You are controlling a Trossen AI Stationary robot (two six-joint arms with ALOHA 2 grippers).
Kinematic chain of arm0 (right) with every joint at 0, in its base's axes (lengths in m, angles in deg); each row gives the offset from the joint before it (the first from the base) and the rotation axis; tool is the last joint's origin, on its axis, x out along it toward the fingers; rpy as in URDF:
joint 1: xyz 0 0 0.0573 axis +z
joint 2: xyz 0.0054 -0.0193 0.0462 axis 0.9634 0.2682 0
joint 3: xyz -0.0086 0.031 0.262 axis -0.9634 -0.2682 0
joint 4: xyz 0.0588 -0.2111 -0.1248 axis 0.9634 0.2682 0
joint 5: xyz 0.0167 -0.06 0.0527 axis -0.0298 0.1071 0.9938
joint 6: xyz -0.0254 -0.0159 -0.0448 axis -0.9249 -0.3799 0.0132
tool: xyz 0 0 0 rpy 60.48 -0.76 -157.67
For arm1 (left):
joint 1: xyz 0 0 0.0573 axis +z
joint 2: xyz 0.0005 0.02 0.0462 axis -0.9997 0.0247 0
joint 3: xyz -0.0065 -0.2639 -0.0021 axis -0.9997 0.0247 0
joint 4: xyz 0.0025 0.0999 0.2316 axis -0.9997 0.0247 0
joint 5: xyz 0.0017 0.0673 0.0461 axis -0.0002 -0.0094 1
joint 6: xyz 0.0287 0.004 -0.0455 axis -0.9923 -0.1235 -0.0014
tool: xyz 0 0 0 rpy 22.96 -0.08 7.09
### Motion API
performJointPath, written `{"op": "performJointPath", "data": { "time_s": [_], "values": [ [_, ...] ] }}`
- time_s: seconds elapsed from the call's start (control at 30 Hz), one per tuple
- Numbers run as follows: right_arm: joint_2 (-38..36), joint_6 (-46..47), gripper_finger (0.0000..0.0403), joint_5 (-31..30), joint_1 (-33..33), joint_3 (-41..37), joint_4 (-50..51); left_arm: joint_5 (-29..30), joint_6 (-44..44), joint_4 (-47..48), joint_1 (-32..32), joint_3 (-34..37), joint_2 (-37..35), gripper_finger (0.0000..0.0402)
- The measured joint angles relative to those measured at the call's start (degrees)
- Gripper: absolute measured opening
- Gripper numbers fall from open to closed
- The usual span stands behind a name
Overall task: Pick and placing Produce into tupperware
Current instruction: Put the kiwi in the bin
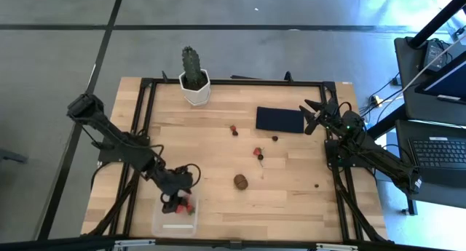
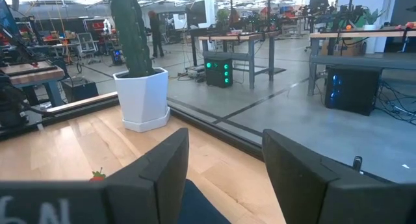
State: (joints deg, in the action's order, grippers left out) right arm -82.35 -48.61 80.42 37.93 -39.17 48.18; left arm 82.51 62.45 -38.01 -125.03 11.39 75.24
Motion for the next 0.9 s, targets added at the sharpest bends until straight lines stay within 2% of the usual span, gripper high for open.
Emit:
{"op": "performJointPath", "data": {
  "time_s": [0.1,0.23,0.47,0.6,0.73,0.9],
  "values": [
    [0.0,0.0,0.0198,0.0,0.0,0.0,0.0,0.2,-7.4,-0.1,3.1,0.0,-0.2,0.0223],
    [0.0,0.0,0.0198,0.0,0.0,0.0,0.0,0.4,-12.6,-0.2,8.4,0.0,-0.2,0.0221],
    [0.0,0.0,0.0198,0.0,0.0,0.0,0.0,6.7,-26.2,-0.8,16.2,0.0,-0.2,0.0220],
    [0.0,-0.1,0.0198,0.0,0.0,0.0,0.0,7.2,-31.9,-3.8,20.1,0.0,-0.2,0.0222],
    [0.0,-0.2,0.0198,0.0,0.0,0.0,0.0,5.3,-36.0,-7.2,22.4,0.0,0.4,0.0248],
    [0.0,-0.4,0.0198,0.0,0.0,0.0,0.0,4.2,-37.8,-9.1,24.2,0.0,2.5,0.0315]
  ]
}}
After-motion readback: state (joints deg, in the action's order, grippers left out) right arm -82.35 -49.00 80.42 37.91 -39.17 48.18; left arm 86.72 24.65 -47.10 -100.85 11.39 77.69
